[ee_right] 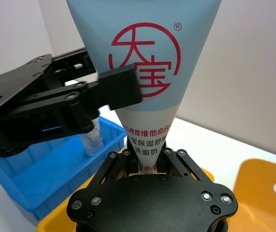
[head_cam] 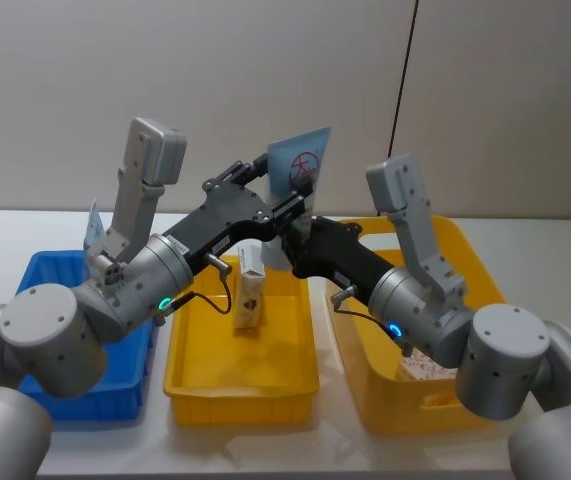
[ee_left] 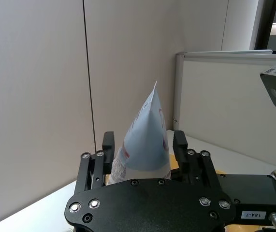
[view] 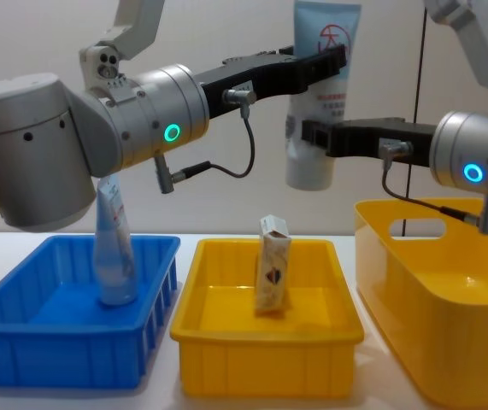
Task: Bimanual collaborative sorting of washing and personal care products
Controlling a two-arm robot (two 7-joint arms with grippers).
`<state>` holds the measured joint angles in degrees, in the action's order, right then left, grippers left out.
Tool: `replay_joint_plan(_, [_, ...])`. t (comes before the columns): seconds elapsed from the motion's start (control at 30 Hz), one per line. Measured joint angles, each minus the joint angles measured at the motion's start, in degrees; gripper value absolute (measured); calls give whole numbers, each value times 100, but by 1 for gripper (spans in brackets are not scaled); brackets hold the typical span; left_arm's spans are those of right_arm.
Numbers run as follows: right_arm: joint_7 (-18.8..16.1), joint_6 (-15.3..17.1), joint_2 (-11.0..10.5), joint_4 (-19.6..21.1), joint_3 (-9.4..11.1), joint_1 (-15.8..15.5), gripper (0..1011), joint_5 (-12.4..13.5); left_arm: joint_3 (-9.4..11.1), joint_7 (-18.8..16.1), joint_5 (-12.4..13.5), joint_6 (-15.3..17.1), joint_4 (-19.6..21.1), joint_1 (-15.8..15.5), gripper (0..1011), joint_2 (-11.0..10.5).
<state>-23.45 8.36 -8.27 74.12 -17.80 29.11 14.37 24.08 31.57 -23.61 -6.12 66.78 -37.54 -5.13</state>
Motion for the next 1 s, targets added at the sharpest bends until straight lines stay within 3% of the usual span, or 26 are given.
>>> replay_joint_plan(0.2, [285,48,-7,135,87,-97,146,-4,0,0,0,0,0,0,865,0])
replay_joint_plan(0.4, [619,109,-40,348,225,-255,145,-25,0,0,0,0,0,0,993,0])
replay_joint_plan(0.83, [1363,296,-136,860,650,-679,136,-147,0,0,0,0,0,0,1001,0])
replay_joint_plan(1.0, [1610,387,-165,1002,840,-834,270,-182,0,0,0,0,0,0,1001,0])
